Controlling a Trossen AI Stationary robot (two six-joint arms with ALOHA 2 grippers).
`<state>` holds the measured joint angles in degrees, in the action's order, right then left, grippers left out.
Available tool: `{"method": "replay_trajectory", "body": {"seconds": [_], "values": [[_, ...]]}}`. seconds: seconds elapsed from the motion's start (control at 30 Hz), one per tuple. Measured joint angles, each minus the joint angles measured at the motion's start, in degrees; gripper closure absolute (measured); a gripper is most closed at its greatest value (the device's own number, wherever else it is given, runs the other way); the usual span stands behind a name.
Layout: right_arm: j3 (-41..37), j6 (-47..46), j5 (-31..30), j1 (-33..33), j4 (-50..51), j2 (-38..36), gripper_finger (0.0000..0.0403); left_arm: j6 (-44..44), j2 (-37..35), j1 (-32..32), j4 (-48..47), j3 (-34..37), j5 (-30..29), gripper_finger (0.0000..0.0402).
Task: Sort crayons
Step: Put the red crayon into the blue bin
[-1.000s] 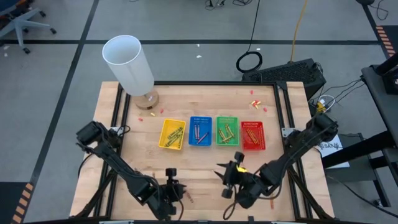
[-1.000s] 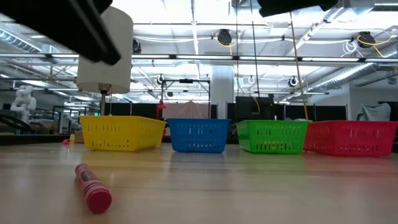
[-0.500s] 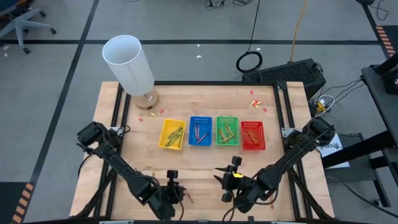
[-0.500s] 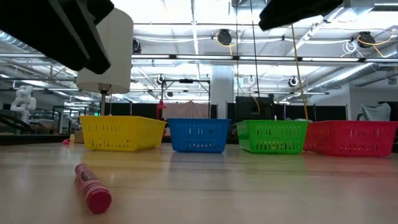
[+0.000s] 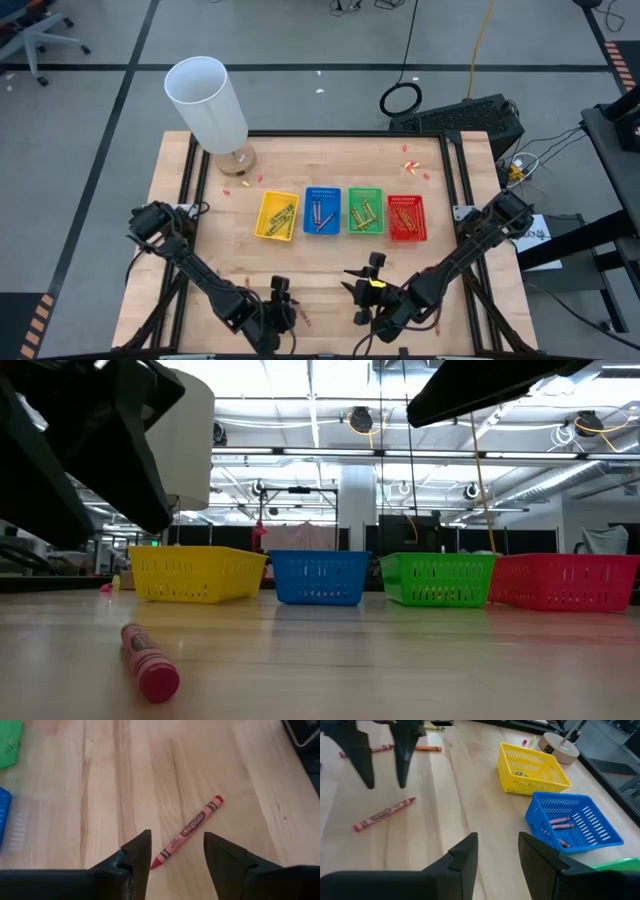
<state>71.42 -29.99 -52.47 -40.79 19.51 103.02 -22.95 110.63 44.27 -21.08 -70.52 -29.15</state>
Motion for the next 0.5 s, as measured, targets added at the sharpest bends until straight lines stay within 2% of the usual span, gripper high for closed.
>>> {"method": "replay_trajectory", "body": {"seconds": [0.13, 0.33, 0.4, 0.5], "values": [[0.0, 1.3, 0.2, 0.8, -1.5, 0.0, 0.0277, 6.2, 0.1, 0.4, 0.0, 0.0, 0.3, 0.0224], [0.0, 1.0, 0.2, 1.4, -1.3, 0.0, 0.0277, 20.6, 1.4, 0.1, 0.6, 0.0, 1.6, 0.0224], [0.0, 1.3, 0.2, 1.3, -1.3, 0.0, 0.0277, 25.2, 1.5, -0.6, 0.1, 0.0, 3.3, 0.0224], [0.0, 2.1, 0.2, 1.3, -1.3, 0.0, 0.0277, 29.2, 1.5, -3.0, 0.2, 0.0, 10.7, 0.0224]]}}
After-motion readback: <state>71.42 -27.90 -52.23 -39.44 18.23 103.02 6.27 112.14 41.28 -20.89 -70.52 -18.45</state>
